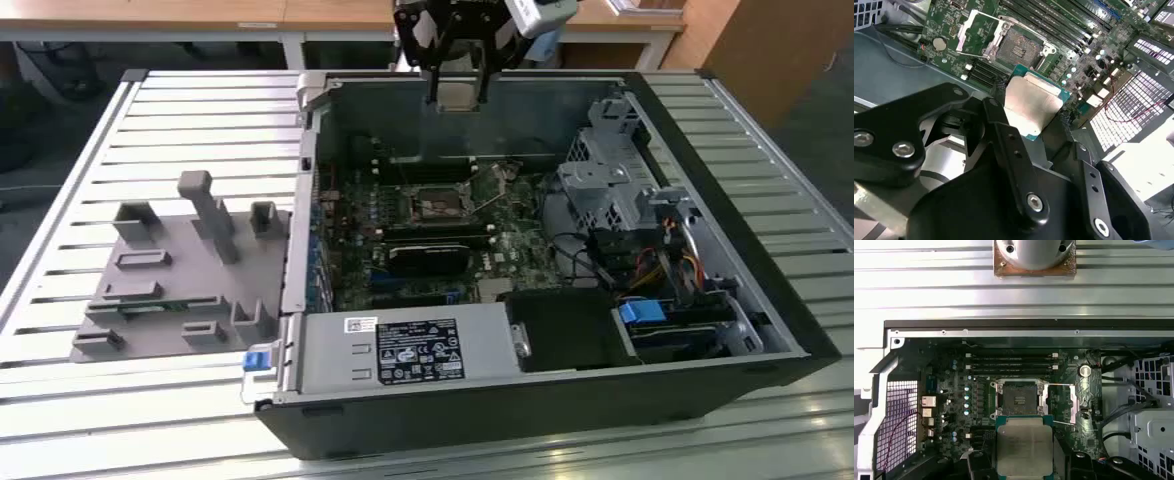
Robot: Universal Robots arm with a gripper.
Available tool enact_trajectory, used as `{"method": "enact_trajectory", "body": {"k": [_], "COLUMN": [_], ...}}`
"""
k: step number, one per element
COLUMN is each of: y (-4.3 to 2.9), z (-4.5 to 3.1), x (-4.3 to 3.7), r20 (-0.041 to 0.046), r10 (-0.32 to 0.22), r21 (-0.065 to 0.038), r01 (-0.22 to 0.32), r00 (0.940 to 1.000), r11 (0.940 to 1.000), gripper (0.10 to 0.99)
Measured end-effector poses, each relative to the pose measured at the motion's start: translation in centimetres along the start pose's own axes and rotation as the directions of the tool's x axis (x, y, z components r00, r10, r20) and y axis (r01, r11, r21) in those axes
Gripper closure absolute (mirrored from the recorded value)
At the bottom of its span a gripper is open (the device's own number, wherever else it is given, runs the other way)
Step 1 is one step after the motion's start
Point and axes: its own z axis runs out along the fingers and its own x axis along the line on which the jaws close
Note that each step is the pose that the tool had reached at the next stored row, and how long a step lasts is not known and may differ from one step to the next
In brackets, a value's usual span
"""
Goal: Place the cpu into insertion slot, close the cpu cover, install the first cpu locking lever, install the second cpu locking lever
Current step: 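Place the cpu into insertion slot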
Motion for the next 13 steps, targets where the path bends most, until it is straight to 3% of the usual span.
{"method": "enact_trajectory", "body": {"k": [5,13], "y": [0.0,0.01], "z": [0.0,0.05], "x": [0.0,0.0], "r20": [0.0005,0.006], "r10": [0.006,0.067], "r21": [0.0,-0.002], "r01": [-0.006,-0.067], "r00": [1.0,0.9977], "r11": [1.0,0.9977], "gripper": [0.545,0.545]}}
